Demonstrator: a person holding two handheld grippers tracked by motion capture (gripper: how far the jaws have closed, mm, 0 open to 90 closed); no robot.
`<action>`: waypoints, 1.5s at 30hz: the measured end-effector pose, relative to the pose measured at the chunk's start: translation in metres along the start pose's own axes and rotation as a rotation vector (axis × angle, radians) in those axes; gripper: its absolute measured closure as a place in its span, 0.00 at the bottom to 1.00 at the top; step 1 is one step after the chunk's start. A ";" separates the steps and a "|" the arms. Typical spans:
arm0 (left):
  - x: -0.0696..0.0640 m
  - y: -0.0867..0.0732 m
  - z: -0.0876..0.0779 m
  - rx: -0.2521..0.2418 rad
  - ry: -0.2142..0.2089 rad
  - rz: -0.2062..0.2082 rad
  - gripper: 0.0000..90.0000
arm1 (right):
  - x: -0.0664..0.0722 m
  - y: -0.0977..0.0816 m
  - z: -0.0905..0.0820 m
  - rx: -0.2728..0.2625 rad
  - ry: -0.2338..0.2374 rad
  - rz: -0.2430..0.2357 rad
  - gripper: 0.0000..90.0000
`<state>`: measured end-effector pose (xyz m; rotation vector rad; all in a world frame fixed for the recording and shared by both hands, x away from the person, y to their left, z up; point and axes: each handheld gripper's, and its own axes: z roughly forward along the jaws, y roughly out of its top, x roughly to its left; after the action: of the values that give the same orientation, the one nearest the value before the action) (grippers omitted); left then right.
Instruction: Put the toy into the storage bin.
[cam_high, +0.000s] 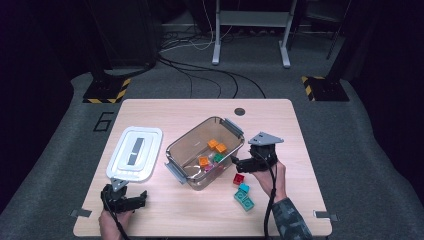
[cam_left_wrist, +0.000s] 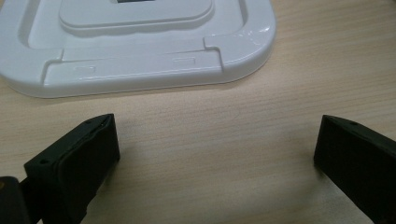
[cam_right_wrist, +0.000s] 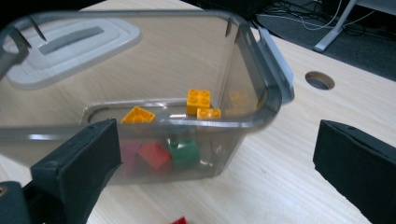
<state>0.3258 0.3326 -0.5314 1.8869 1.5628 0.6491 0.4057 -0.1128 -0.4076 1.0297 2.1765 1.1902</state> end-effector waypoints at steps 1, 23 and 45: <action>0.000 0.000 0.000 -0.001 0.001 0.001 0.00 | 0.000 -0.004 -0.001 0.002 -0.001 0.006 0.00; 0.000 0.000 0.000 -0.001 -0.001 -0.001 0.00 | 0.008 -0.085 0.004 0.094 -0.005 0.085 0.02; 0.000 0.000 0.000 -0.001 -0.001 -0.001 0.00 | 0.006 -0.114 0.011 0.168 0.057 0.119 0.53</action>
<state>0.3259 0.3325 -0.5315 1.8857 1.5627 0.6487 0.3646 -0.1419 -0.5107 1.2241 2.3194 1.1151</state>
